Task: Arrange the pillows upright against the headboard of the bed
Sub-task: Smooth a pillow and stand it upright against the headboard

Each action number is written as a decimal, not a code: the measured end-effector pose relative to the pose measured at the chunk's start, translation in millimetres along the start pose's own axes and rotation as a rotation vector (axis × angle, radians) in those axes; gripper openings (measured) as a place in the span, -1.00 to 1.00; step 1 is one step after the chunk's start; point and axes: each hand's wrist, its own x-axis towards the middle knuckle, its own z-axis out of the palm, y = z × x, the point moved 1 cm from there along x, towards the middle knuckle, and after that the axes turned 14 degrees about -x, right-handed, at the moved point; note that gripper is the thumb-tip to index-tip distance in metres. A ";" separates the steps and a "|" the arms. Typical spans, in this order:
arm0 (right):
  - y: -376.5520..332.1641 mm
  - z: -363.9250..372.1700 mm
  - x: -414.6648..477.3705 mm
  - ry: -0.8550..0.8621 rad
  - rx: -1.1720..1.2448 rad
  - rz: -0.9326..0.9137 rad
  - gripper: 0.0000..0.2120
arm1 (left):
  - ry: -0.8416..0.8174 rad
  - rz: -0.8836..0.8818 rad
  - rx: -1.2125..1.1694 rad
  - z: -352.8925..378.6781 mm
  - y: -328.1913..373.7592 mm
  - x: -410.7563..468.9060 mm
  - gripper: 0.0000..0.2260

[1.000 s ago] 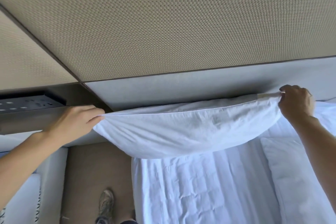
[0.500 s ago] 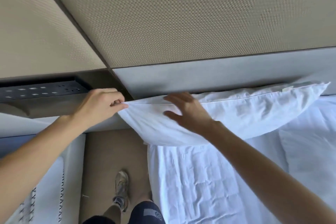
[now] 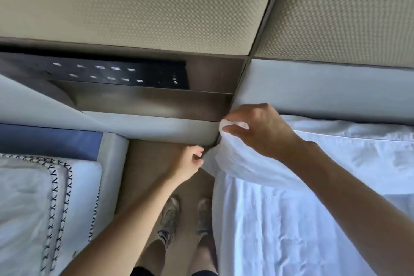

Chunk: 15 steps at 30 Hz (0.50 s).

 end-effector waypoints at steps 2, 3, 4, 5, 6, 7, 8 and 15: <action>-4.5 -6.2 -6.1 0.045 0.005 0.013 -0.94 | -0.105 -0.037 0.004 31.7 -34.2 24.3 -0.62; -5.6 -9.8 -8.6 0.054 0.014 0.024 -0.95 | -0.131 -0.032 -0.002 47.5 -50.9 37.6 -0.58; -5.9 -12.4 -9.7 0.060 0.018 0.037 -0.94 | -0.146 -0.023 -0.003 62.4 -66.9 51.3 -0.53; -5.6 -15.0 -10.3 0.068 0.010 0.052 -0.91 | -0.152 -0.001 -0.008 76.7 -82.1 65.4 -0.50; -5.5 -16.7 -11.1 0.078 -0.008 0.062 -0.89 | -0.166 0.010 0.000 90.5 -96.6 79.3 -0.50; -5.7 -17.6 -13.2 0.089 -0.033 0.068 -0.88 | -0.178 0.011 0.011 101.7 -107.0 90.2 -0.57; -6.1 -16.7 -15.1 0.109 -0.059 0.069 -0.88 | -0.178 0.011 0.023 110.9 -115.7 98.6 -0.69; -4.4 -12.9 -20.8 0.200 -0.088 0.045 -0.90 | -0.122 0.212 0.251 114.9 -126.1 98.6 -0.83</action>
